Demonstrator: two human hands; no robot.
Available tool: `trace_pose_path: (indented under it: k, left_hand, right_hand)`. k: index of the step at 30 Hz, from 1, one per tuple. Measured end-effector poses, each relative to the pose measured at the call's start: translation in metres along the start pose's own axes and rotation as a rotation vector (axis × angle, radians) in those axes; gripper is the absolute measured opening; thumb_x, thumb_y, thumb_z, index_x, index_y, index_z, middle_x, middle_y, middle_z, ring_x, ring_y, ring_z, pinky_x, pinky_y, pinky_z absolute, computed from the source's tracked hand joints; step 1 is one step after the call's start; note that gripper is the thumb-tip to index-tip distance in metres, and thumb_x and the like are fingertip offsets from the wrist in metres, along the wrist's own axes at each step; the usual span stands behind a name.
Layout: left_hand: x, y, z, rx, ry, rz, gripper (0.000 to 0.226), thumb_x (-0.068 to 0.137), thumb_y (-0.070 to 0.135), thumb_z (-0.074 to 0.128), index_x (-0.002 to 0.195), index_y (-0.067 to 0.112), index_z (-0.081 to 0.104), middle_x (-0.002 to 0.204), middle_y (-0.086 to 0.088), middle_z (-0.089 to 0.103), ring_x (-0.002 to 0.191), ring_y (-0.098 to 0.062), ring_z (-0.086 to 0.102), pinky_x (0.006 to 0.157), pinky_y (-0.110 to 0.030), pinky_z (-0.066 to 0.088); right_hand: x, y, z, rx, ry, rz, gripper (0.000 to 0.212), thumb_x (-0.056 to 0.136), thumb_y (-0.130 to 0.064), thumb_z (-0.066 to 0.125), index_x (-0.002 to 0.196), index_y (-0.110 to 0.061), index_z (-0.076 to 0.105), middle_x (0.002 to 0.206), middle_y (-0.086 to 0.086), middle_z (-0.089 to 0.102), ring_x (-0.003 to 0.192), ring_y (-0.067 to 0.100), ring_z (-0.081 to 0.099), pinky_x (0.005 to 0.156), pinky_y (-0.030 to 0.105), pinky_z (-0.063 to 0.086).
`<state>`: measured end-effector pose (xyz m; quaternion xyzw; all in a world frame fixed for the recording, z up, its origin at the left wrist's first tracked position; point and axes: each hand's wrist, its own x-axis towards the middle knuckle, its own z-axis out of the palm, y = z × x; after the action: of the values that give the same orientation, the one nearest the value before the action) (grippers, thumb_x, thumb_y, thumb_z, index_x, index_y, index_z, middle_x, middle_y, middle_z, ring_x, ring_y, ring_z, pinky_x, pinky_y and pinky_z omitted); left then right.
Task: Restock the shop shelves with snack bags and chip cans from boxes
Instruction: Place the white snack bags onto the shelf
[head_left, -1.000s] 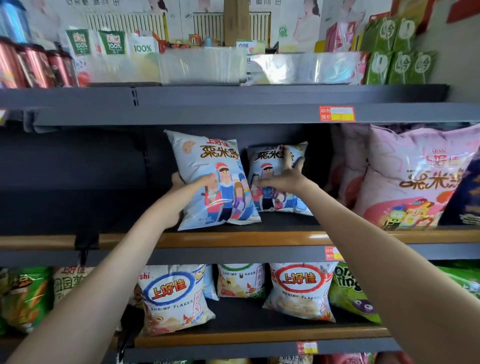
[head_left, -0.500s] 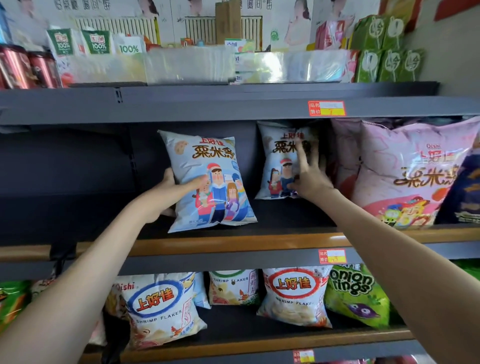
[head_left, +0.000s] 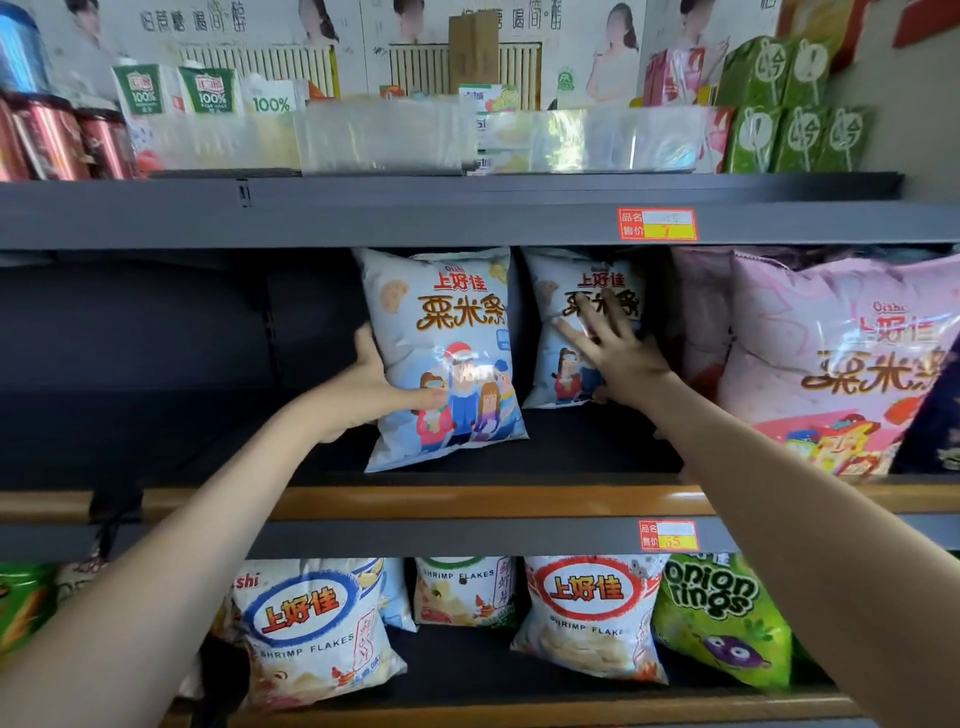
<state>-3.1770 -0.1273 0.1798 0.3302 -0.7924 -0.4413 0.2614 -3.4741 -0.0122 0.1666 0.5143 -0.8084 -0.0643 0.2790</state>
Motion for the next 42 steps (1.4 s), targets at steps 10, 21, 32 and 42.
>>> trace_pose_path:
  k: [10, 21, 32, 42]
  left_hand:
    - [0.012, -0.006, 0.013, 0.136, 0.041, 0.056, 0.128, 0.077, 0.028, 0.081, 0.148, 0.033, -0.026, 0.152, -0.002, 0.034, 0.123, -0.019, 0.051, 0.096, -0.047, 0.052]
    - [0.021, 0.017, 0.051, 0.047, -0.138, 0.135, 0.13, 0.074, 0.029, 0.083, 0.144, 0.047, -0.025, 0.143, 0.005, 0.041, 0.112, -0.012, 0.059, 0.087, -0.043, 0.057]
    - [0.034, 0.048, 0.112, 0.307, -0.145, 0.313, 0.127, 0.085, 0.023, 0.075, 0.142, 0.026, -0.039, 0.157, -0.006, 0.029, 0.121, -0.023, 0.056, 0.097, -0.033, 0.049]
    - [0.039, 0.041, 0.115, 0.422, -0.122, 0.141, 0.118, 0.088, 0.039, 0.068, 0.145, 0.03, -0.034, 0.148, -0.014, 0.041, 0.108, -0.028, 0.061, 0.09, -0.043, 0.054]
  right_hand:
    - [0.001, -0.002, 0.004, 0.062, -0.002, -0.008, 0.1, 0.087, -0.022, 0.063, 0.15, -0.041, -0.013, 0.157, -0.003, -0.029, 0.146, 0.029, -0.02, 0.101, 0.054, 0.039]
    - [-0.061, -0.031, -0.045, 1.304, 0.312, 0.007, 0.086, 0.088, -0.041, 0.066, 0.153, -0.033, 0.009, 0.16, 0.002, 0.008, 0.147, 0.011, 0.004, 0.113, 0.027, 0.013]
    - [-0.075, -0.021, -0.022, 0.867, 0.251, 0.192, 0.128, 0.068, -0.02, 0.086, 0.151, -0.037, -0.011, 0.159, 0.009, -0.019, 0.146, 0.041, 0.004, 0.111, 0.051, 0.027]
    - [-0.078, -0.033, -0.025, 0.679, 0.188, 0.305, 0.117, 0.075, -0.025, 0.081, 0.153, -0.032, -0.006, 0.159, 0.016, -0.007, 0.138, 0.043, 0.018, 0.102, 0.058, 0.038]
